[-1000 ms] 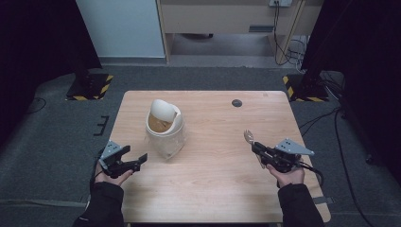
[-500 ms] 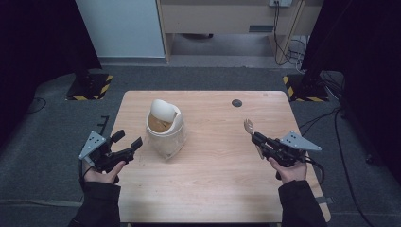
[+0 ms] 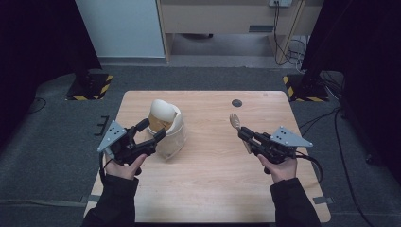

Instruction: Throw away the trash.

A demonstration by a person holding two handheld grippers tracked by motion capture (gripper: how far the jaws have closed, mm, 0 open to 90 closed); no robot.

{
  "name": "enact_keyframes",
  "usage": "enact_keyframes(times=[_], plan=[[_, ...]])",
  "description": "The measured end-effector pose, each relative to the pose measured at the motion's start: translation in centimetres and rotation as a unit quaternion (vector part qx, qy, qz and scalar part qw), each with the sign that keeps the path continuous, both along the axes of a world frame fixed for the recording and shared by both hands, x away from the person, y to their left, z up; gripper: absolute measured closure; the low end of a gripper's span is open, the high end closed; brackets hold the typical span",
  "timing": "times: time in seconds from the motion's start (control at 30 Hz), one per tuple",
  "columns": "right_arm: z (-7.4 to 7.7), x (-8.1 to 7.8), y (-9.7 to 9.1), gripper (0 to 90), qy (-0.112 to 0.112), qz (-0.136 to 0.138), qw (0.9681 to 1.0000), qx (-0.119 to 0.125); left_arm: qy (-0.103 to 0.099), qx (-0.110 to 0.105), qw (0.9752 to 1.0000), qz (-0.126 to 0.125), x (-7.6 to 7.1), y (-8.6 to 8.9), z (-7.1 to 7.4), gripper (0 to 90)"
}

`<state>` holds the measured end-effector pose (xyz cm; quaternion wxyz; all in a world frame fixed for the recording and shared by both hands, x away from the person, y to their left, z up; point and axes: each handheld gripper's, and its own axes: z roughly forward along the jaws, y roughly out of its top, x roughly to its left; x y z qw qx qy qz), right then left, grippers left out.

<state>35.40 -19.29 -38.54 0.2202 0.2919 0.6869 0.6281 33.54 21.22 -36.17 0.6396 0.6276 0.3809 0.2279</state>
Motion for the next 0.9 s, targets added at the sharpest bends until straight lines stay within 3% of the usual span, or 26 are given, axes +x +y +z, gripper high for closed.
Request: enact_keyframes(times=[0.03, 0.43, 0.57, 0.9], plan=[[-0.2, -0.1, 0.4, 80.1, 0.002, 0.010, 0.9999, 0.007, 0.001, 0.000, 1.0000, -0.006, 0.1, -0.8, 0.1, 25.9], [-1.9, -0.6, 2.3, 80.1, 0.008, 0.038, 0.9992, -0.013, 0.013, -0.006, 0.9994, -0.031, 0.3, -3.4, -0.3, 33.0], [-1.9, -0.6, 2.5, 80.1, 0.009, 0.043, 0.9990, -0.007, 0.017, -0.013, 0.9990, -0.040, 0.4, -4.6, -0.2, 34.7], [-1.9, -0.8, 2.3, 80.1, -0.001, 0.047, 0.9988, -0.011, 0.023, -0.024, 0.9965, -0.077, 1.6, -9.7, 0.0, 39.6]])
